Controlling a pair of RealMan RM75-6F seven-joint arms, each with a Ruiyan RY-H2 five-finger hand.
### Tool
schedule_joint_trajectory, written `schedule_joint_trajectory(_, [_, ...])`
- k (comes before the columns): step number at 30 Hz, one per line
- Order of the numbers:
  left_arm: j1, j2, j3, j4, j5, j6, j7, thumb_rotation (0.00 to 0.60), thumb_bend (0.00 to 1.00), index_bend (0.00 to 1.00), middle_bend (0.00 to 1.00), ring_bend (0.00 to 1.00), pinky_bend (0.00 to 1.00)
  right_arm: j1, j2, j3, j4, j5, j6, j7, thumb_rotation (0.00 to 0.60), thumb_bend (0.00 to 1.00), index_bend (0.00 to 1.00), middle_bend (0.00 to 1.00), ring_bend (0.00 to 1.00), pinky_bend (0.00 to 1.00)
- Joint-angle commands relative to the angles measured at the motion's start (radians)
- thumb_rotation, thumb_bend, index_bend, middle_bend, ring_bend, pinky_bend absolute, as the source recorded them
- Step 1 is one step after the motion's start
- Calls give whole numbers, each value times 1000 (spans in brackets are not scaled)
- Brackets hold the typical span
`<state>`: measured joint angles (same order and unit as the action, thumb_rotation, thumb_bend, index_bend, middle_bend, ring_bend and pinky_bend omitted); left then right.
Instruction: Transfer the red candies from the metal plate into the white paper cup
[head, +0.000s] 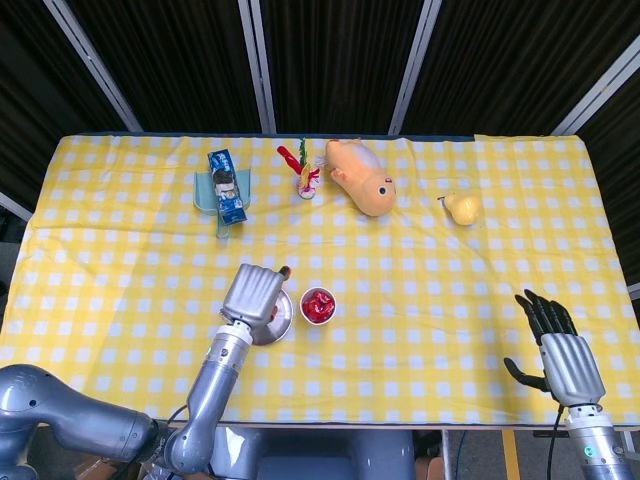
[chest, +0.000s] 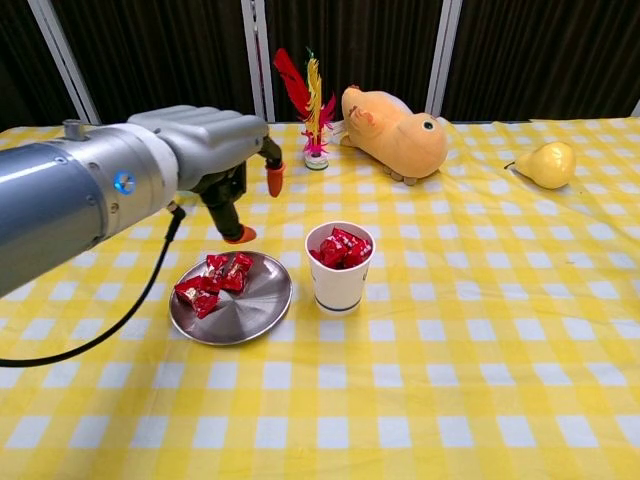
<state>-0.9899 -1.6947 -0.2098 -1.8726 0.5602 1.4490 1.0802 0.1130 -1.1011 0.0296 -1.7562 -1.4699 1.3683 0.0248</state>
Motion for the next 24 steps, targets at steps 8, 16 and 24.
schedule_joint_trajectory(8, [35, 36, 78, 62, -87, -65, 36, 600, 304, 428, 904, 882, 999, 0, -2, 1, 1, 5, -2, -6, 600, 341, 0, 0, 0, 1])
schedule_joint_trajectory(16, [38, 13, 88, 106, -167, -69, 81, 600, 305, 429, 907, 885, 999, 0, 1, 1, 0, 5, 0, -4, 600, 341, 0, 0, 0, 1])
schedule_joint_trajectory(24, [39, -21, 87, 156, -179, -94, 81, 600, 306, 403, 907, 885, 999, 0, 0, 1, 2, 4, -1, -3, 600, 341, 0, 0, 0, 1])
